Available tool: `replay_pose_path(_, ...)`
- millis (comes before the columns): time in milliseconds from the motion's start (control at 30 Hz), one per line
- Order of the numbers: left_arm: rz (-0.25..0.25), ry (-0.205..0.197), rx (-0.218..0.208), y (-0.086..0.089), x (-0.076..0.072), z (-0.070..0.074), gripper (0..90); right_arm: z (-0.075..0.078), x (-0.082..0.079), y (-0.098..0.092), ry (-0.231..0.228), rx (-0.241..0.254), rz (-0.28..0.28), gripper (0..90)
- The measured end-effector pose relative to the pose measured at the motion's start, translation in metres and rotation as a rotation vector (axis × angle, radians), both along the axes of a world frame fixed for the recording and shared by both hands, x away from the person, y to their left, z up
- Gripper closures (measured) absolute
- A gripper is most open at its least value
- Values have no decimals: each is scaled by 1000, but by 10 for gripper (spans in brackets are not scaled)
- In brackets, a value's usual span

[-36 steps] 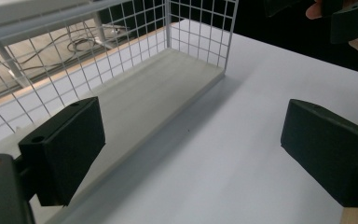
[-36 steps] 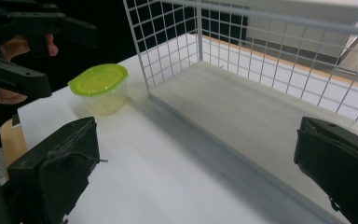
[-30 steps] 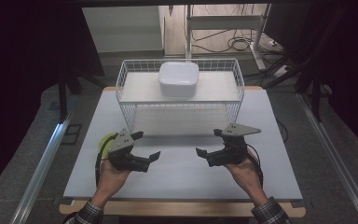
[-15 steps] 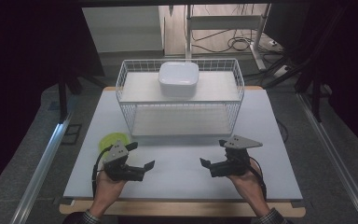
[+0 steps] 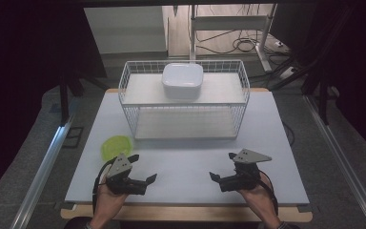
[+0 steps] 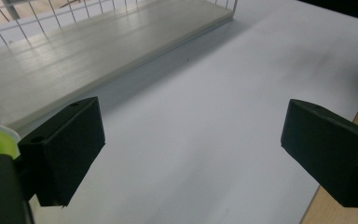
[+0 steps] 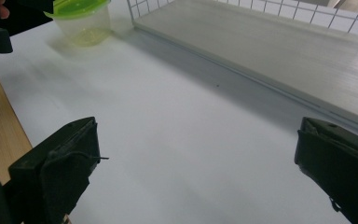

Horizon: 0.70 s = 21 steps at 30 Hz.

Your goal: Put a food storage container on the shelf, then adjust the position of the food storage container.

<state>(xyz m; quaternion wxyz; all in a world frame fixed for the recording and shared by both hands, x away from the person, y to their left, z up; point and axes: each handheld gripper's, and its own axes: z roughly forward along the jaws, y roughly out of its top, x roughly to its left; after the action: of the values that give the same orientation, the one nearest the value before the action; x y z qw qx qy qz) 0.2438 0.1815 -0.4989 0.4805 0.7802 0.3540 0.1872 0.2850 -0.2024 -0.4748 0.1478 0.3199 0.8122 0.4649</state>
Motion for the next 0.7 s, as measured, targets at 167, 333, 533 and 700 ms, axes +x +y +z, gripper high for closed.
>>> replay_pose_path(167,-13,25,23,-1,-5,-8,50,-6,-4,-2,16,-15,3,1)
replay_pose_path(333,-32,58,59,-4,-7,-17,46,-14,-6,-1,41,-57,18,1)
replay_pose_path(533,-33,88,94,-7,-5,-23,42,-23,-5,1,67,-101,26,1)
replay_pose_path(700,-17,99,94,-6,-4,-19,43,-26,-5,4,76,-124,36,1)
